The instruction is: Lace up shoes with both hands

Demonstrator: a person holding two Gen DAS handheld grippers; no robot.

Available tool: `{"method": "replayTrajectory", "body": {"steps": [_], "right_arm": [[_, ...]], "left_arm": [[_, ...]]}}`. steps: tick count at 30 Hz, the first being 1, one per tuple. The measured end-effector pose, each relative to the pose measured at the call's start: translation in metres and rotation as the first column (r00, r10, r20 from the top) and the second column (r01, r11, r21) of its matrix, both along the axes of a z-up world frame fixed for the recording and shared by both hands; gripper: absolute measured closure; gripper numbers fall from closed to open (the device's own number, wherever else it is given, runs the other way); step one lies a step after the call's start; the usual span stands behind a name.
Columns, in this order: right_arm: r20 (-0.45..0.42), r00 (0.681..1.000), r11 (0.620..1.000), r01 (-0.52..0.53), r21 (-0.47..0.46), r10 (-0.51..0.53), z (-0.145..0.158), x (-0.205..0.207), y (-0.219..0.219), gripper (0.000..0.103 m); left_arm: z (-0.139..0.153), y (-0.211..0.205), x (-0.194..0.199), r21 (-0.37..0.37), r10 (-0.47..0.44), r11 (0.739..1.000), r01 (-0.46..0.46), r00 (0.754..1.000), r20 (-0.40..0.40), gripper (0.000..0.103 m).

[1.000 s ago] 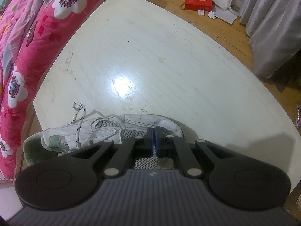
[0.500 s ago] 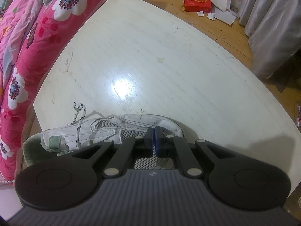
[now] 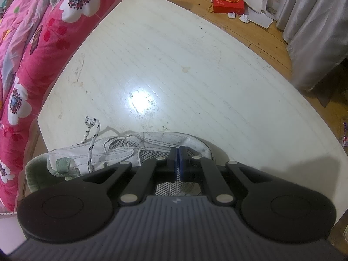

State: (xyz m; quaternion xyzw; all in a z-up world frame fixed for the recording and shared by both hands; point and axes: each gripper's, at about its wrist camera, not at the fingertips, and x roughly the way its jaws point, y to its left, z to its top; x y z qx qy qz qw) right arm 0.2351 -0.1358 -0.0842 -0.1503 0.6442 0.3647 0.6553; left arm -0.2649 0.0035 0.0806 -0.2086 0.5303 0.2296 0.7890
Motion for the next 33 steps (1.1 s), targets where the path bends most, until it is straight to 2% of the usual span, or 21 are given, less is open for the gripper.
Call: {"method": "replayTrajectory", "body": {"steps": [13, 16, 21, 22, 26, 30, 33], "right_arm": [[0.001, 1.0, 1.0, -0.003, 0.0, 0.003, -0.002, -0.001, 0.0, 0.102], [-0.003, 1.0, 1.0, 0.012, 0.011, -0.012, -0.002, 0.0, -0.003, 0.102], [0.008, 1.0, 1.0, 0.014, 0.011, -0.014, -0.002, -0.002, -0.002, 0.102], [0.011, 1.0, 1.0, 0.01, 0.006, -0.01, -0.001, -0.003, -0.001, 0.102], [0.03, 0.999, 0.999, -0.023, -0.032, 0.024, 0.0, -0.006, 0.008, 0.102], [0.06, 0.995, 0.995, -0.069, -0.076, 0.074, 0.004, -0.011, 0.017, 0.102], [0.108, 0.981, 0.982, -0.151, -0.11, 0.163, 0.016, -0.02, 0.026, 0.098]], "left_arm": [[-0.015, 0.002, -0.004, -0.027, 0.002, 1.0, -0.003, 0.999, -0.043, 0.101], [-0.03, 0.003, -0.002, -0.045, -0.017, 0.999, 0.014, 0.998, -0.059, 0.1], [-0.075, 0.01, -0.005, -0.142, 0.004, 0.99, -0.015, 0.997, -0.076, 0.099], [-0.084, 0.01, -0.007, -0.152, 0.018, 0.988, -0.03, 0.997, -0.08, 0.097], [-0.121, 0.008, -0.012, -0.215, 0.055, 0.974, -0.071, 0.995, -0.078, 0.075], [-0.143, 0.005, -0.012, -0.241, 0.077, 0.966, -0.094, 0.994, -0.079, 0.067], [-0.152, 0.002, -0.012, -0.232, 0.1, 0.966, -0.113, 0.993, -0.066, 0.057]]}}
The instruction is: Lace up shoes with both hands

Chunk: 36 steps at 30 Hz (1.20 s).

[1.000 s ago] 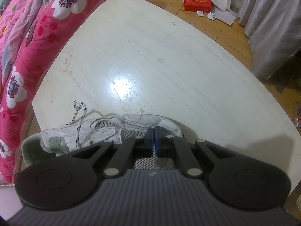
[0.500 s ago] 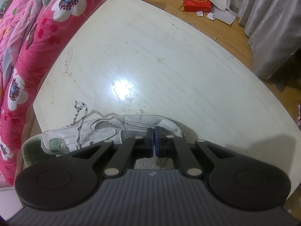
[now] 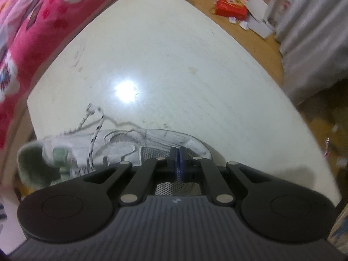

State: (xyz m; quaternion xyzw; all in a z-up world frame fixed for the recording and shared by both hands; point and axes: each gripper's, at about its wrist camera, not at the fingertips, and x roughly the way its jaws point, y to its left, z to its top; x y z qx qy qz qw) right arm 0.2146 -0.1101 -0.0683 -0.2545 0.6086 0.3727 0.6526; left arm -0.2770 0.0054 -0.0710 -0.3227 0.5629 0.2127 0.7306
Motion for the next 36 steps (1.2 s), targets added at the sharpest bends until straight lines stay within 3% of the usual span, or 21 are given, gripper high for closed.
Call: {"method": "replayTrajectory", "body": {"steps": [3, 5, 7, 8, 9, 10, 12, 15, 17, 20, 23, 27, 29, 31, 33, 36], "right_arm": [[0.108, 0.99, 0.994, -0.097, 0.056, 0.091, 0.038, -0.017, 0.011, 0.097], [0.175, 0.959, 0.962, -0.245, 0.122, 0.222, 0.069, -0.041, 0.028, 0.097], [0.198, 0.898, 0.888, -0.426, 0.173, 0.392, 0.091, -0.076, 0.05, 0.093], [0.198, 0.851, 0.831, -0.52, 0.196, 0.486, 0.098, -0.097, 0.063, 0.084], [0.195, 0.794, 0.764, -0.607, 0.217, 0.576, 0.104, -0.118, 0.076, 0.074], [0.177, 0.723, 0.686, -0.69, 0.231, 0.668, 0.103, -0.141, 0.09, 0.07], [0.147, 0.541, 0.505, -0.834, 0.224, 0.828, 0.089, -0.188, 0.111, 0.059], [0.14, 0.224, 0.205, -0.969, 0.139, 0.964, 0.048, -0.251, 0.128, 0.058], [0.119, 0.074, 0.065, -0.995, 0.079, 0.99, 0.019, -0.272, 0.132, 0.058], [0.082, -0.121, -0.12, -0.993, -0.014, 0.989, -0.015, -0.29, 0.135, 0.059], [0.041, -0.253, -0.25, -0.965, -0.075, 0.967, -0.033, -0.299, 0.138, 0.06], [-0.016, -0.354, -0.354, -0.929, -0.111, 0.935, -0.046, -0.309, 0.137, 0.061], [-0.03, -0.378, -0.379, -0.919, -0.112, 0.925, -0.048, -0.31, 0.137, 0.062], [-0.051, -0.387, -0.391, -0.913, -0.117, 0.921, -0.051, -0.313, 0.137, 0.067], [-0.072, -0.395, -0.401, -0.908, -0.122, 0.916, -0.054, -0.316, 0.138, 0.079], [-0.094, -0.382, -0.391, -0.912, -0.123, 0.919, -0.057, -0.318, 0.145, 0.1]], "left_arm": [[0.0, -0.003, 0.0, 0.028, 0.033, 0.999, -0.034, 0.999, 0.024, 0.047], [0.0, -0.004, 0.001, 0.049, 0.052, 0.997, -0.054, 0.998, 0.037, 0.042], [0.0, -0.006, 0.003, 0.062, 0.073, 0.995, -0.076, 0.996, 0.048, 0.039], [0.0, -0.006, 0.004, 0.066, 0.082, 0.994, -0.086, 0.995, 0.052, 0.036], [-0.001, -0.007, 0.004, 0.072, 0.093, 0.993, -0.096, 0.994, 0.055, 0.034], [-0.001, -0.009, 0.004, 0.083, 0.103, 0.991, -0.107, 0.993, 0.054, 0.031], [0.0, -0.011, 0.004, 0.121, 0.123, 0.984, -0.128, 0.991, 0.051, 0.029], [-0.001, -0.017, 0.002, 0.18, 0.15, 0.971, -0.155, 0.988, 0.042, 0.028], [-0.002, -0.019, 0.0, 0.2, 0.165, 0.965, -0.169, 0.986, 0.037, 0.028], [-0.005, -0.022, -0.004, 0.187, 0.18, 0.965, -0.185, 0.983, 0.044, 0.027], [-0.007, -0.026, -0.009, 0.178, 0.198, 0.963, -0.204, 0.979, 0.049, 0.026], [-0.009, -0.028, -0.017, 0.176, 0.233, 0.955, -0.238, 0.971, 0.051, 0.025], [-0.01, -0.028, -0.021, 0.181, 0.252, 0.949, -0.258, 0.966, 0.054, 0.025], [-0.01, -0.027, -0.024, 0.186, 0.269, 0.943, -0.275, 0.961, 0.055, 0.025], [-0.01, -0.027, -0.027, 0.193, 0.283, 0.938, -0.288, 0.958, 0.053, 0.025], [-0.009, -0.024, -0.032, 0.204, 0.298, 0.931, -0.302, 0.953, 0.048, 0.025]]}}
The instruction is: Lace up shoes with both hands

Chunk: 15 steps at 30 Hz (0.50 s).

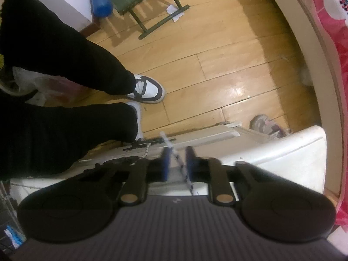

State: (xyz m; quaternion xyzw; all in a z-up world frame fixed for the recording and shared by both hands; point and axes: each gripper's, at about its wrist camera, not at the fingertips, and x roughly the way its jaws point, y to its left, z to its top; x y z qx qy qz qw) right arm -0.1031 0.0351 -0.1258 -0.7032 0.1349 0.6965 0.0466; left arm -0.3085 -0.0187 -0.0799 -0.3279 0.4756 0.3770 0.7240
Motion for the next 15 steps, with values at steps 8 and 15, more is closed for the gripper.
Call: {"method": "replayTrajectory", "body": {"steps": [8, 15], "right_arm": [[-0.134, 0.944, 0.947, 0.312, 0.077, -0.301, 0.05, 0.033, 0.022, 0.1], [-0.391, 0.632, 0.588, 0.772, 0.241, -0.669, 0.145, 0.127, 0.018, 0.1]], "left_arm": [[-0.001, 0.026, -0.006, 0.048, 0.093, 0.995, -0.089, 0.99, -0.107, 0.025], [0.007, 0.066, 0.0, 0.084, 0.094, 0.993, -0.082, 0.984, -0.15, 0.025]]}}
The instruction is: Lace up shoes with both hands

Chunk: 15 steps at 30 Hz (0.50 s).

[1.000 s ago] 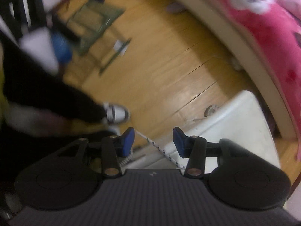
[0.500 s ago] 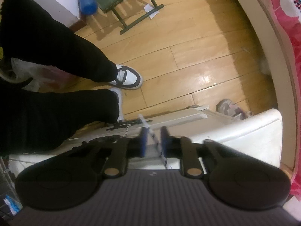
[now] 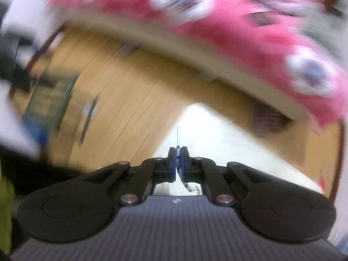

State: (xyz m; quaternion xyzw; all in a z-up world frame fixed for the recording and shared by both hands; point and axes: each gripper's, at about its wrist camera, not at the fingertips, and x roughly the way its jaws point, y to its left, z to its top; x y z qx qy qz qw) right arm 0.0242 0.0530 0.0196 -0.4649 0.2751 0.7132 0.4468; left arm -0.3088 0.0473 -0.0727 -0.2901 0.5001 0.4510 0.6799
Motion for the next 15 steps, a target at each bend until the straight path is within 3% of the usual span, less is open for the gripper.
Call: {"method": "replayTrajectory", "body": {"steps": [3, 6, 11, 15], "right_arm": [[-0.073, 0.964, 0.954, 0.265, 0.139, -0.257, 0.043, 0.052, -0.027, 0.1], [-0.17, 0.868, 0.831, 0.497, 0.252, -0.467, 0.082, 0.105, -0.07, 0.1], [-0.32, 0.652, 0.544, 0.754, 0.368, -0.687, 0.118, 0.168, -0.175, 0.1], [-0.42, 0.483, 0.308, 0.854, 0.419, -0.768, 0.125, 0.202, -0.251, 0.1]], "left_arm": [[0.013, 0.019, 0.018, 0.044, -0.068, 0.997, 0.068, 0.998, -0.009, 0.025], [0.032, 0.035, 0.046, 0.099, -0.152, 0.983, 0.152, 0.988, -0.008, 0.025], [0.078, 0.037, 0.115, 0.224, -0.318, 0.927, 0.302, 0.947, 0.038, 0.025], [0.102, 0.012, 0.181, 0.223, -0.484, 0.864, 0.451, 0.867, 0.119, 0.021]]}}
